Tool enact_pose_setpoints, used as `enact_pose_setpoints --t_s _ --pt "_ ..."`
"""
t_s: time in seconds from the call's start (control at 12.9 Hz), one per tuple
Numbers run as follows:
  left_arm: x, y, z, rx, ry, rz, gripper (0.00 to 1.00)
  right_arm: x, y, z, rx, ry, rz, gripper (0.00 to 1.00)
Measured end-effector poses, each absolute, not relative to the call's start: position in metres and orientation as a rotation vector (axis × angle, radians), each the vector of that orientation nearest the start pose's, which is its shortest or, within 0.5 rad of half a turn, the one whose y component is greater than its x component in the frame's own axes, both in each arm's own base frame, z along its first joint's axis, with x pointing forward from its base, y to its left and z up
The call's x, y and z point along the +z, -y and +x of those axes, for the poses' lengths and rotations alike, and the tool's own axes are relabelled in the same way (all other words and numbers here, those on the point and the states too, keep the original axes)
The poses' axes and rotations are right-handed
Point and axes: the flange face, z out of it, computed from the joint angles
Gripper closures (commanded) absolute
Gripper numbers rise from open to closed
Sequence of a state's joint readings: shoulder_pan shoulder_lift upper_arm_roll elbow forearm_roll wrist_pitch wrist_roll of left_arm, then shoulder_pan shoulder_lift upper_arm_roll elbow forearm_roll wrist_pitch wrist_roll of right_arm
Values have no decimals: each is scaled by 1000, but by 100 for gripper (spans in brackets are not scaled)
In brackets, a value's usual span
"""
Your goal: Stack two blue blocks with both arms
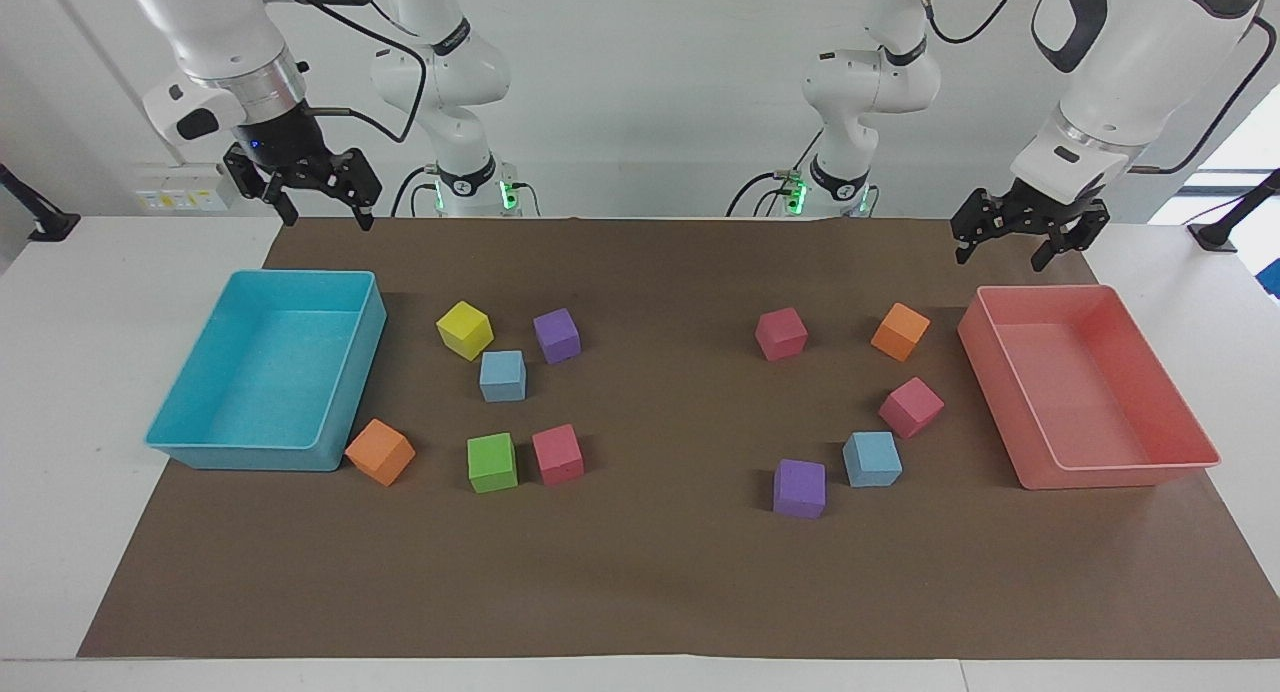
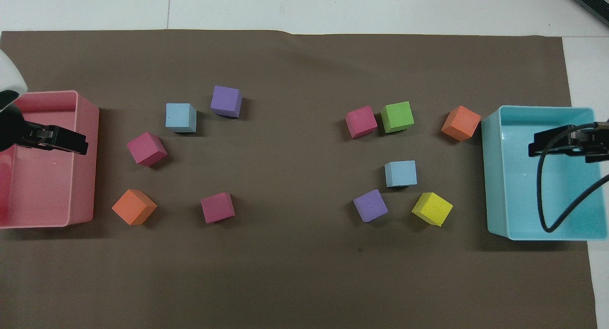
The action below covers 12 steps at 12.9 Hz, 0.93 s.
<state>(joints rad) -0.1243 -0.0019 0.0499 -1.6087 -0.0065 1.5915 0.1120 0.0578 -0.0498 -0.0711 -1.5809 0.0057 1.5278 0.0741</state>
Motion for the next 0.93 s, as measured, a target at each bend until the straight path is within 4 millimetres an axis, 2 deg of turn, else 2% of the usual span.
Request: enact_pose_setpoints --t_s 0.23,0.62,0.93 --pt "610 42 553 23 -293 -3135 0 655 10 526 68 -79 -3135 0" --pt "610 42 554 20 -291 -3135 0 679 10 515 16 -72 -3133 0" --pt "610 42 554 20 -291 -3135 0 680 12 513 16 -76 -3150 0"
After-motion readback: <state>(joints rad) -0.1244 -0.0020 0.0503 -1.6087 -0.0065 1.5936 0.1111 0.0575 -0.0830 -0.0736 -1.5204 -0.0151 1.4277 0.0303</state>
